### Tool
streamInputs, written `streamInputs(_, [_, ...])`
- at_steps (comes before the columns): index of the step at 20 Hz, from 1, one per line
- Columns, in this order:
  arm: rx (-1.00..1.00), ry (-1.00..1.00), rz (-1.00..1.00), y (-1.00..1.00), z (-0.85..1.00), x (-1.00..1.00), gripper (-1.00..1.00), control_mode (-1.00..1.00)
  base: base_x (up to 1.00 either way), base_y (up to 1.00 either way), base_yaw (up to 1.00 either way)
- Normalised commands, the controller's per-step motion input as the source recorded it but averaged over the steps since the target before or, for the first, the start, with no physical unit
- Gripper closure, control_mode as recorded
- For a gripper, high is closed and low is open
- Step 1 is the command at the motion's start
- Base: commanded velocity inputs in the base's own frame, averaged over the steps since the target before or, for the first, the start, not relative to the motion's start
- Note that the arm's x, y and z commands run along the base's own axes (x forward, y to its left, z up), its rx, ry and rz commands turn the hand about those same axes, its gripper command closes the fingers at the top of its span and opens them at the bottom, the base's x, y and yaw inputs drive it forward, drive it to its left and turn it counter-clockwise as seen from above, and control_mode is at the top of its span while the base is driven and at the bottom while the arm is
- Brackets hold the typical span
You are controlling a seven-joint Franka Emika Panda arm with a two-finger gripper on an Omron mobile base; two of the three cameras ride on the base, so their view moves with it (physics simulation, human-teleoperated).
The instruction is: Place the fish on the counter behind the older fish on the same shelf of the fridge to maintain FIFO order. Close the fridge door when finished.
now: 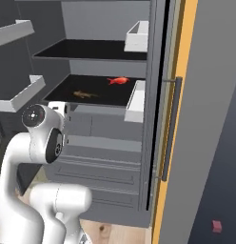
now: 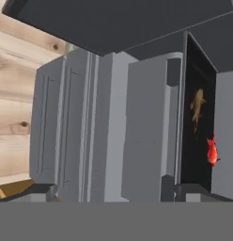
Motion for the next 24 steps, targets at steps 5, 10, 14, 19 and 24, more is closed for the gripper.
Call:
streamInputs(5, [0.0,0.0,0.0,0.0,0.0,0.0,-1.0,1.0,0.0,0.06,0.17])
streamInputs(10, [0.0,0.0,0.0,0.0,0.0,0.0,-1.0,1.0,0.0,0.0,0.07])
streamInputs(14, [0.08,-0.23,0.0,-0.49,-0.04,-0.68,-1.0,-1.0,0.0,0.0,0.0])
streamInputs(19, [0.03,-0.49,-0.01,-0.95,0.46,-1.0,-1.0,-1.0,0.0,0.0,0.0])
streamInputs(24, [0.0,-0.34,0.0,-0.48,0.09,-0.49,-1.0,-1.0,0.0,0.0,0.0])
